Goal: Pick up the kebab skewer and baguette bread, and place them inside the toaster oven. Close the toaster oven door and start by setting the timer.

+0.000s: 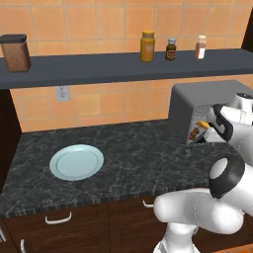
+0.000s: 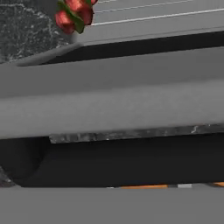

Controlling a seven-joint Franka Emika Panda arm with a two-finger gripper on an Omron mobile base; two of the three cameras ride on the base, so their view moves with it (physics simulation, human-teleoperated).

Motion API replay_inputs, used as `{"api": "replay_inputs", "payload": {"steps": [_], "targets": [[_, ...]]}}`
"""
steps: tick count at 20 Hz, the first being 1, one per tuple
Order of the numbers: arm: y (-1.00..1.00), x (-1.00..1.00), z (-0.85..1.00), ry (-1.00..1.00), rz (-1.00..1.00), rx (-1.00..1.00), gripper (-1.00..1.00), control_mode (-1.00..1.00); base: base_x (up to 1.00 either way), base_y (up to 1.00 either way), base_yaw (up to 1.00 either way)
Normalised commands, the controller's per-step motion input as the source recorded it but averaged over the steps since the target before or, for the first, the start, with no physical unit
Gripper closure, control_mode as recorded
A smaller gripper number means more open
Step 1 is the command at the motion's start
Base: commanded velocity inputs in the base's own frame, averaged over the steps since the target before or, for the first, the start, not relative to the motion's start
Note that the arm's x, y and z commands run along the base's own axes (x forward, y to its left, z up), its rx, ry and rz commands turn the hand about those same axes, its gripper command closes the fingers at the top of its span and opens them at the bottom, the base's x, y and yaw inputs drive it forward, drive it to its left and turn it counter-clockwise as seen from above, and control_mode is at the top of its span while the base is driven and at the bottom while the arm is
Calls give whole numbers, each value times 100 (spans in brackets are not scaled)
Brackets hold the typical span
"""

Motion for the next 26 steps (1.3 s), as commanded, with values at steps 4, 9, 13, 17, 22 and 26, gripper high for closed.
{"api": "replay_inputs", "payload": {"steps": [4,9,13,17,22,26], "targets": [[0,84,4,-3,3,0,-100,-100,0,0,0],[3,65,-17,-10,1,0,-100,-100,0,0,0],[0,84,-28,-14,0,0,-100,-100,0,0,0],[0,61,-40,-18,0,0,-100,-100,0,0,0],[0,41,-59,-21,0,0,-100,-100,0,0,0],[0,19,-18,-11,0,0,-100,-100,0,0,0]]}}
